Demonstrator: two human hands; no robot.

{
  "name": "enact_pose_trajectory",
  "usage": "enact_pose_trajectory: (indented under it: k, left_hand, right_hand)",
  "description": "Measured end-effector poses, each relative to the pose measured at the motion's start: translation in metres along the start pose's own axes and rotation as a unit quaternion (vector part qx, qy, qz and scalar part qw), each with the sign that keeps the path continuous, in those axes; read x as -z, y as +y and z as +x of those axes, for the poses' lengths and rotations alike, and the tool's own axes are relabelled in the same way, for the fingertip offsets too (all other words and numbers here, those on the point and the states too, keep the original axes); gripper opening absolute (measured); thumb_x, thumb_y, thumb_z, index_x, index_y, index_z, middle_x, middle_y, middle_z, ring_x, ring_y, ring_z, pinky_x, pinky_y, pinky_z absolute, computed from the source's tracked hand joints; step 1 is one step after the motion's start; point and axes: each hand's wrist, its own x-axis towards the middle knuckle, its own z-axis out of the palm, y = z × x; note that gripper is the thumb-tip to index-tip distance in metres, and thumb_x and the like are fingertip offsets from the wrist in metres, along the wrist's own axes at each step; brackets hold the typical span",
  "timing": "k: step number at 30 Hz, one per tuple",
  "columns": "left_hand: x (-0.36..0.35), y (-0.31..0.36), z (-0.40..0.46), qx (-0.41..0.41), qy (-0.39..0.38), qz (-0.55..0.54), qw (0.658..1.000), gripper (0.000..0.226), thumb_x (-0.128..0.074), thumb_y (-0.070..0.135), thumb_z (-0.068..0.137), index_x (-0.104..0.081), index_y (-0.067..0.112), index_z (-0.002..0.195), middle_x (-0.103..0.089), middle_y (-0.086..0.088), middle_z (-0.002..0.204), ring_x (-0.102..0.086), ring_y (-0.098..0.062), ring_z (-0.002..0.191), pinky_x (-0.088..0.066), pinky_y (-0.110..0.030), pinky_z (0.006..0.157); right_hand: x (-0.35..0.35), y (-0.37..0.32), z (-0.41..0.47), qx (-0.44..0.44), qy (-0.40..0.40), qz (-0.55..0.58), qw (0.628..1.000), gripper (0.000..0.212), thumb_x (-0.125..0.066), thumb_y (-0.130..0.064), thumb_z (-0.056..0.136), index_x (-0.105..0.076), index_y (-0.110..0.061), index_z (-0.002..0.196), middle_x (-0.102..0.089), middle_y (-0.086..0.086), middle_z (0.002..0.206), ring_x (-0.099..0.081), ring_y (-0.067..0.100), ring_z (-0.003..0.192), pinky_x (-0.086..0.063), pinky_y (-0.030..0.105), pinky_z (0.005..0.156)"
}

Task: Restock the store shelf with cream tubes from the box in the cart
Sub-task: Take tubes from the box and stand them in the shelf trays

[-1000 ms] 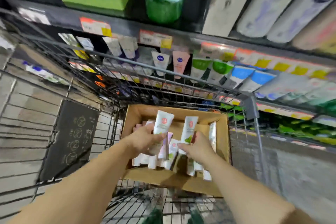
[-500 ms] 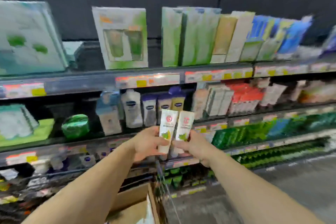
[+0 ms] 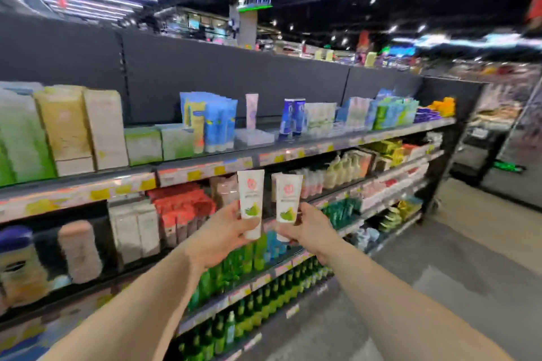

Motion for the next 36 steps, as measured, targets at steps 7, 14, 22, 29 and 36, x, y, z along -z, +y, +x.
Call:
enact_pose_trajectory:
  k: [7, 14, 22, 29, 36]
  left_hand:
    - [-0.088, 0.013, 0.109, -0.049, -0.010, 0.062, 0.997, 0.028, -0.061, -0.002, 0.091, -0.062, 0.009, 0.116, -0.075, -0.004, 0.105, -0.071, -0.020, 0.097, -0.056, -0.039, 0.088]
    - [-0.108, 0.025, 0.231, -0.090, -0.016, 0.112, 0.989, 0.020, -0.060, 0.004, 0.094, -0.063, 0.020, 0.105, -0.075, -0.001, 0.087, -0.069, -0.022, 0.082, -0.052, -0.040, 0.077]
    - [-0.120, 0.061, 0.391, -0.117, 0.025, 0.173, 0.978, 0.023, -0.068, 0.016, 0.089, -0.064, 0.031, 0.105, -0.070, 0.003, 0.118, -0.066, -0.017, 0.108, -0.052, -0.047, 0.098]
    - [-0.149, 0.055, 0.468, -0.139, 0.107, 0.223, 0.959, 0.019, -0.065, 0.018, 0.092, -0.059, 0.034, 0.100, -0.066, 0.017, 0.104, -0.062, 0.002, 0.091, -0.051, -0.013, 0.064]
    - [-0.178, 0.053, 0.514, -0.123, 0.226, 0.268, 0.929, 0.022, -0.067, 0.022, 0.091, -0.062, 0.032, 0.109, -0.068, 0.020, 0.103, -0.063, 0.005, 0.094, -0.047, -0.010, 0.067]
  right_hand:
    - [0.111, 0.031, 0.049, 0.009, 0.071, 0.058, 0.996, 0.040, -0.073, -0.023, 0.087, -0.052, -0.024, 0.121, -0.066, -0.007, 0.109, -0.065, 0.013, 0.097, -0.054, 0.023, 0.065]
    - [0.180, 0.045, 0.150, 0.027, 0.126, 0.052, 0.990, 0.026, -0.074, -0.020, 0.086, -0.058, -0.029, 0.104, -0.066, -0.003, 0.103, -0.066, 0.018, 0.093, -0.060, 0.036, 0.077]
    - [0.256, 0.041, 0.305, 0.055, 0.157, 0.009, 0.986, 0.033, -0.077, -0.023, 0.082, -0.063, -0.019, 0.111, -0.070, -0.004, 0.104, -0.066, 0.012, 0.095, -0.051, 0.026, 0.075]
    - [0.313, 0.049, 0.434, 0.102, 0.146, -0.032, 0.983, 0.024, -0.074, -0.025, 0.084, -0.065, -0.028, 0.106, -0.071, -0.011, 0.102, -0.064, 0.011, 0.094, -0.051, 0.030, 0.080]
    - [0.333, 0.061, 0.551, 0.136, 0.049, -0.106, 0.984, 0.032, -0.075, -0.037, 0.082, -0.061, -0.021, 0.105, -0.070, -0.008, 0.097, -0.064, 0.014, 0.090, -0.053, 0.034, 0.079]
